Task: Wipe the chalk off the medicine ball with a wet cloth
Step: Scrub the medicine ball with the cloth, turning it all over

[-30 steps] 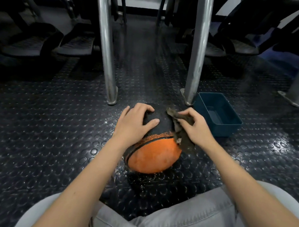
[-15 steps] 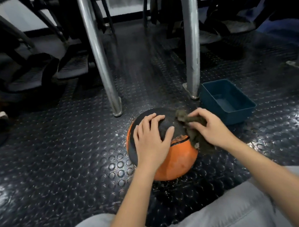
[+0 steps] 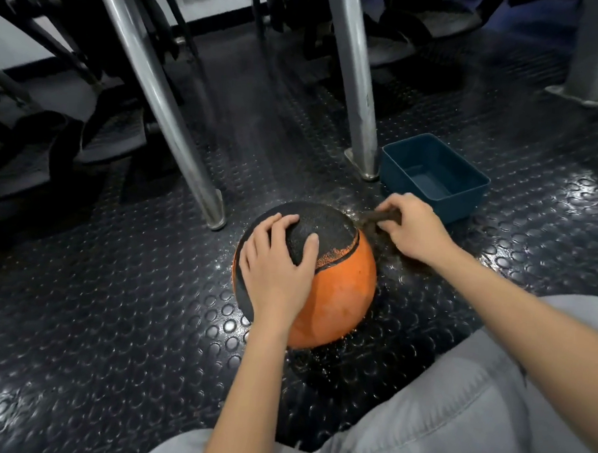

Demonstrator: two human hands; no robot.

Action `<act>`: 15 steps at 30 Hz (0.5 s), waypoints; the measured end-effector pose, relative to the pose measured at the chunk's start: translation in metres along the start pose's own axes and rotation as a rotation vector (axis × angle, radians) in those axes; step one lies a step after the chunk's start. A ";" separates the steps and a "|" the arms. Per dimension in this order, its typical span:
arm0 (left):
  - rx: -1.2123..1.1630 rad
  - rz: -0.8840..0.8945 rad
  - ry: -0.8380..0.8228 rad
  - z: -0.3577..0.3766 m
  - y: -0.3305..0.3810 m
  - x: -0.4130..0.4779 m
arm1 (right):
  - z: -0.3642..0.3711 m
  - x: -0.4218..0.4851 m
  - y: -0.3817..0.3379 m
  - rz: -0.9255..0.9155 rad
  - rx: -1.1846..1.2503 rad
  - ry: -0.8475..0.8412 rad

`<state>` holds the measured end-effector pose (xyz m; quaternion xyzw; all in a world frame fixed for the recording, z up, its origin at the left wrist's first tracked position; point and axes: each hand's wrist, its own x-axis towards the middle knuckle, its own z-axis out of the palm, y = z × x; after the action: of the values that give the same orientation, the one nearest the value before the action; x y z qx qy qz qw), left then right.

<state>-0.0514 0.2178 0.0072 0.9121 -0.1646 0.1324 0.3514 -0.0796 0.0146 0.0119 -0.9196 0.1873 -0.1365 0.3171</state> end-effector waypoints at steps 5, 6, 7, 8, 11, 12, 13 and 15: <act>0.020 0.011 0.008 0.000 -0.002 -0.001 | -0.005 -0.021 -0.025 -0.354 0.382 -0.028; 0.018 0.010 0.006 0.000 -0.002 0.000 | 0.000 -0.017 -0.020 -0.317 0.320 -0.100; 0.012 0.009 0.002 0.000 -0.001 0.000 | 0.003 -0.010 -0.012 -0.231 0.222 -0.155; 0.006 0.009 0.001 0.001 0.000 0.001 | 0.003 -0.003 -0.005 -0.137 0.091 -0.201; 0.002 0.005 0.008 0.001 0.000 0.001 | -0.001 0.006 0.005 -0.032 -0.096 -0.150; 0.001 0.000 0.013 0.001 -0.001 0.000 | -0.004 0.004 0.001 -0.094 0.008 -0.050; 0.001 -0.004 0.018 0.001 -0.002 -0.001 | -0.007 -0.002 -0.008 -0.177 0.178 0.039; 0.010 -0.011 0.021 0.000 -0.003 -0.001 | -0.012 -0.011 -0.023 -0.323 0.429 0.040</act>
<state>-0.0510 0.2201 0.0046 0.9133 -0.1551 0.1407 0.3493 -0.0878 0.0299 0.0338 -0.8464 0.0110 -0.2402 0.4751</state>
